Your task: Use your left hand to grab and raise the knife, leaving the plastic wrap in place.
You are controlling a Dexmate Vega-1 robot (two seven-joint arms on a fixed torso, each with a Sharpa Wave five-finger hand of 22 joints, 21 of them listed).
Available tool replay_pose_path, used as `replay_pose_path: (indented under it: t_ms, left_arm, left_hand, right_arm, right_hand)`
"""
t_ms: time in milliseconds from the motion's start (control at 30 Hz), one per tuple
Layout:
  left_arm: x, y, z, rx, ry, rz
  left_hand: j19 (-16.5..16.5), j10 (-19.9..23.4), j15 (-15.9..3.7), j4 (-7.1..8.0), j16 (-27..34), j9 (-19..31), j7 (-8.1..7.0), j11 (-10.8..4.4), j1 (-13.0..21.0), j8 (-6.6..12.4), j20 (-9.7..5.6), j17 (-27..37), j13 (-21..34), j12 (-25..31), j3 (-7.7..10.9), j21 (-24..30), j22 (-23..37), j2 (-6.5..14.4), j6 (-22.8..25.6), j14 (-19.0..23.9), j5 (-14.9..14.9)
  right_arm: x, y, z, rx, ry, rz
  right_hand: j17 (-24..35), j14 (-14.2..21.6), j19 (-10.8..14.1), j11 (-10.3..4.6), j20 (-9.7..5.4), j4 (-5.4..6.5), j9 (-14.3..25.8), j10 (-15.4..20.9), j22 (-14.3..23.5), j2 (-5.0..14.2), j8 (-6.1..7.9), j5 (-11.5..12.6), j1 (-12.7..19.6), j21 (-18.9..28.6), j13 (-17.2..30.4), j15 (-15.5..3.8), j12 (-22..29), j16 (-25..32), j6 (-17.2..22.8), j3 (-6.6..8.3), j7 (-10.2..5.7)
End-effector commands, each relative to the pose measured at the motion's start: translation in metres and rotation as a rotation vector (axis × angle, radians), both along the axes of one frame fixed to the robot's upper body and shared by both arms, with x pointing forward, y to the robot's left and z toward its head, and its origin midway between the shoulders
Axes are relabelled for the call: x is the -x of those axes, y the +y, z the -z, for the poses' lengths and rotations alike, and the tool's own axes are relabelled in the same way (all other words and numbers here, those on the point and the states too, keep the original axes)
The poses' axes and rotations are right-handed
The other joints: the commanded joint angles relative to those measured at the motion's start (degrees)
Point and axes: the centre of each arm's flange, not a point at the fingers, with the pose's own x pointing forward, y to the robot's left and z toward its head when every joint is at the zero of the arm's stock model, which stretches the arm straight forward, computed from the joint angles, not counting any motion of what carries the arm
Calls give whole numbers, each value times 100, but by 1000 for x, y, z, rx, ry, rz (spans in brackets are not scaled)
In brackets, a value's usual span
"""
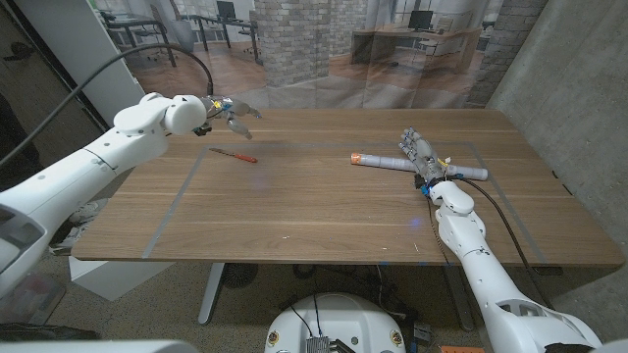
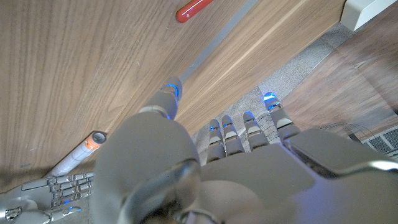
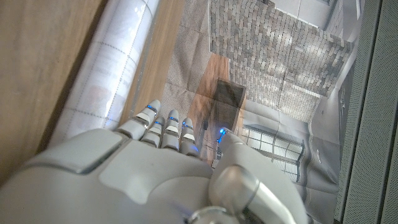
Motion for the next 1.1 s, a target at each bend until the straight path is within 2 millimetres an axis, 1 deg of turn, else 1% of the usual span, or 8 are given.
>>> replay_pose_path:
  t_ms: [33,300,433,600,800,933,1000,1100]
  left_arm:
    - [-4,-10,4,-121,-39,-38]
    - [-5,-14,10,-162,-82,-38]
    - [-4,-14,15,-183,-115,-40]
    - [-4,-12,24,-208,-156,-45]
    - [-3,-7,37,-257,-220,-54]
    - [-4,-3,43,-276,-261,-54]
    - [-4,-1,46,-278,-279,-49]
    - [-5,3,51,-281,-323,-33]
  left_hand:
    - [19,-162,-38,25,-30,27,15,-18,192,-43,-14,12,31,-53,-88,-58,12,-50,-180,-35,34]
    - [17,-153,-107,61,-13,33,-19,-18,302,14,-35,17,39,-37,-164,-92,17,-67,-95,-20,43]
    - [-58,36,-303,115,76,48,-14,-65,395,67,-52,36,61,51,-291,-162,26,-71,47,200,54]
    - [-132,199,-415,170,132,70,80,-74,421,119,-87,78,109,134,-421,-222,38,-51,199,319,69]
    - [-348,220,-262,215,157,114,272,139,446,110,-129,201,207,227,-548,-328,61,17,153,218,102]
    - [-530,173,-130,224,201,161,373,199,490,120,-7,318,302,307,-618,-403,93,79,94,137,137]
    - [-562,196,-93,231,238,179,369,220,506,127,29,367,341,356,-635,-411,110,117,79,149,151]
    - [-466,293,-200,224,440,258,272,157,587,286,89,590,511,568,-724,-340,191,231,350,282,194]
  right_arm:
    - [-5,1,1,-2,9,-1]
    - [-7,0,2,-3,14,-2]
    - [-8,0,3,-3,16,-3]
    - [-8,0,3,-2,18,-3]
    - [-9,1,5,-2,23,-7]
    - [-9,2,5,1,24,-7]
    - [-9,3,5,3,25,-8]
    - [-9,4,4,8,24,-7]
  right_hand:
    - [21,51,50,1,-175,-2,18,44,27,-48,13,-14,11,38,26,8,9,32,58,57,23]
    - [23,61,53,14,-177,0,18,59,28,-52,22,-15,3,37,27,14,11,33,94,56,34]
    - [25,65,54,-2,-176,3,18,68,28,-56,21,-16,-4,36,27,16,12,34,102,54,34]
    - [26,70,55,23,-173,6,18,71,28,-56,20,-16,-10,35,27,13,10,35,110,55,35]
    - [29,77,58,30,-171,13,18,87,28,-60,21,-17,-23,34,27,19,12,36,126,51,46]
    - [34,83,60,28,-170,23,18,99,28,-63,25,-19,-39,34,27,23,15,40,142,44,42]
    - [37,84,64,21,-174,29,18,107,28,-65,26,-20,-49,35,27,23,17,41,149,39,44]
    - [42,88,70,34,-175,43,19,116,28,-68,30,-22,-69,36,27,21,18,44,169,30,46]
